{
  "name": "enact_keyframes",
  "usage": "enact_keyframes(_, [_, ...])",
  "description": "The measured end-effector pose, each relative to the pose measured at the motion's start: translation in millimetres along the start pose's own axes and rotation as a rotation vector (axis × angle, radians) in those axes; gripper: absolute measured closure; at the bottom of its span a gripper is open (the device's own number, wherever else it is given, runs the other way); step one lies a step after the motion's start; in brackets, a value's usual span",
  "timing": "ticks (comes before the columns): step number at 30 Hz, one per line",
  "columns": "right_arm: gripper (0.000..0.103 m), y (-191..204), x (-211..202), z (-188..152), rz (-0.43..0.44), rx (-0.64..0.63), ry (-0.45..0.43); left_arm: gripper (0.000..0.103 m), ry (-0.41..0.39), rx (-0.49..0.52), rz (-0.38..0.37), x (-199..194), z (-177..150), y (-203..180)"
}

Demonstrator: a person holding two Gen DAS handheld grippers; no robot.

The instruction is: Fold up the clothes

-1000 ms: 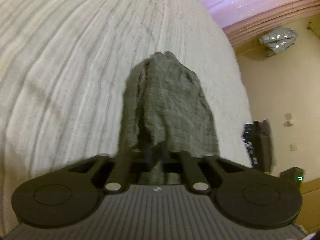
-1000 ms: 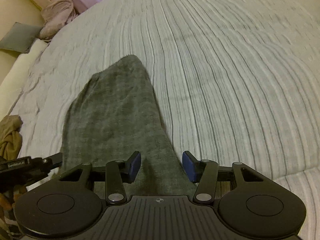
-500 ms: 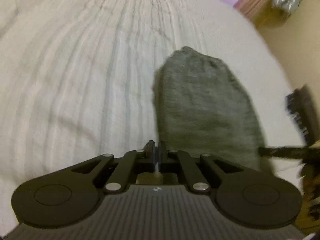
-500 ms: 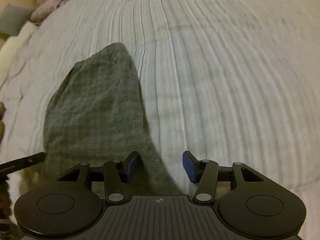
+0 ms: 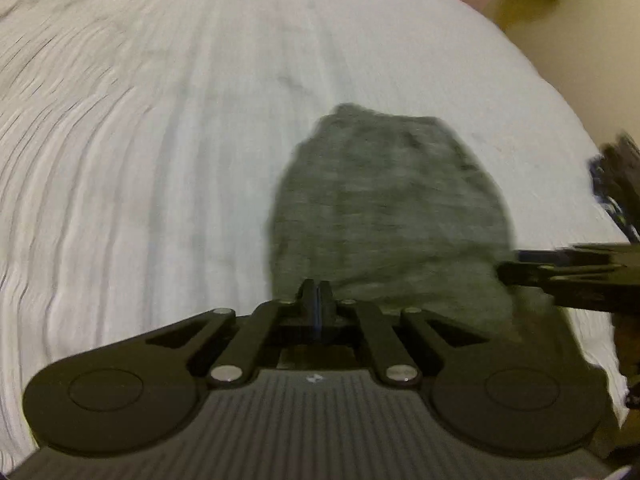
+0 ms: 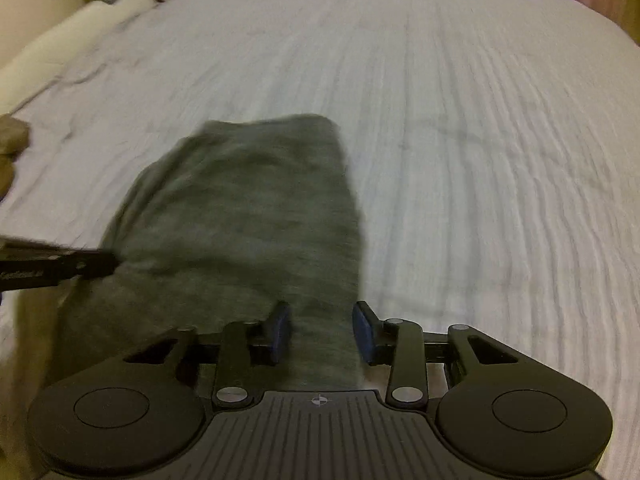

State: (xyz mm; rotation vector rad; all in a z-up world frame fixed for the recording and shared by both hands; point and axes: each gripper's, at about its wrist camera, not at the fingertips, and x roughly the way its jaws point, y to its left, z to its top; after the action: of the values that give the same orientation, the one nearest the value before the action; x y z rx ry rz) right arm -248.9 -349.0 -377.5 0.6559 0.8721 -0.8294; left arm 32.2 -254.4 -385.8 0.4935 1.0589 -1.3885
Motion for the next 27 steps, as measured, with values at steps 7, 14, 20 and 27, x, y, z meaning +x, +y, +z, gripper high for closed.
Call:
enact_keyframes(7, [0.066, 2.3, -14.3, 42.4, 0.081, -0.041, -0.140, 0.103, -0.131, 0.025, -0.124, -2.6, 56.7, -14.8])
enact_keyframes(14, [0.066, 9.8, 69.9, 62.4, 0.113, -0.124, -0.134, 0.100, -0.108, 0.202, -0.060, 88.7, 60.1, -28.4])
enact_keyframes(20, [0.066, -8.1, 41.7, 55.0, 0.132, -0.011, -0.247, 0.101, -0.195, 0.195, -0.091, 64.8, 61.6, -13.4])
enact_keyframes(27, [0.065, 18.7, -5.2, -12.1, 0.123, -0.153, -0.207, 0.099, -0.221, 0.317, -0.162, 14.4, -9.6, -22.3])
